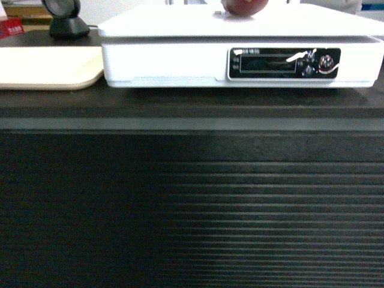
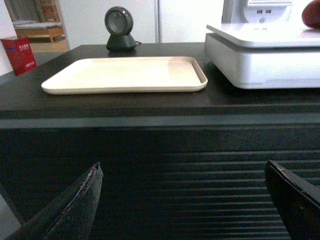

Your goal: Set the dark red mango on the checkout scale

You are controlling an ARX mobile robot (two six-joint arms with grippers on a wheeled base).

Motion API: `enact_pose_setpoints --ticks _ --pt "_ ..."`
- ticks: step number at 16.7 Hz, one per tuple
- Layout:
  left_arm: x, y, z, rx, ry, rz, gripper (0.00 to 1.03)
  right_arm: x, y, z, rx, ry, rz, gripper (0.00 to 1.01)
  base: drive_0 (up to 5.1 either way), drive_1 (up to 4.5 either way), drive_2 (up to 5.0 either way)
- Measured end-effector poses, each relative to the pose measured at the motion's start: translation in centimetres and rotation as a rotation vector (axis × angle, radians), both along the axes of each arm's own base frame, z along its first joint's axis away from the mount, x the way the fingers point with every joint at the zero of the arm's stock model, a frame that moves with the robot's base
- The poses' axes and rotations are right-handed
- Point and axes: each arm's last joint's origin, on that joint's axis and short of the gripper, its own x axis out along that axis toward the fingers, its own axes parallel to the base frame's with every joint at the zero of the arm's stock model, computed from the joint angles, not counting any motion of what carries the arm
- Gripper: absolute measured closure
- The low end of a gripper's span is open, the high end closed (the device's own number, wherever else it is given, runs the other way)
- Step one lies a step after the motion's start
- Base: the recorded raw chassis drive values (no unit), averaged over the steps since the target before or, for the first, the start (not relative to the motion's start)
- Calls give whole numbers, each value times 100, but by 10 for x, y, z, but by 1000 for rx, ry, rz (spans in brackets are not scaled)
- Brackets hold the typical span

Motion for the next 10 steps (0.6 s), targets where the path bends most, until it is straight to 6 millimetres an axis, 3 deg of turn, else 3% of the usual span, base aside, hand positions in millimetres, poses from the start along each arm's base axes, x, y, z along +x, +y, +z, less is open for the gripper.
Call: enact_pose_setpoints --ticks 10 --pt "0 0 0 0 0 0 5 0 0 0 -1 1 0 3 0 0 0"
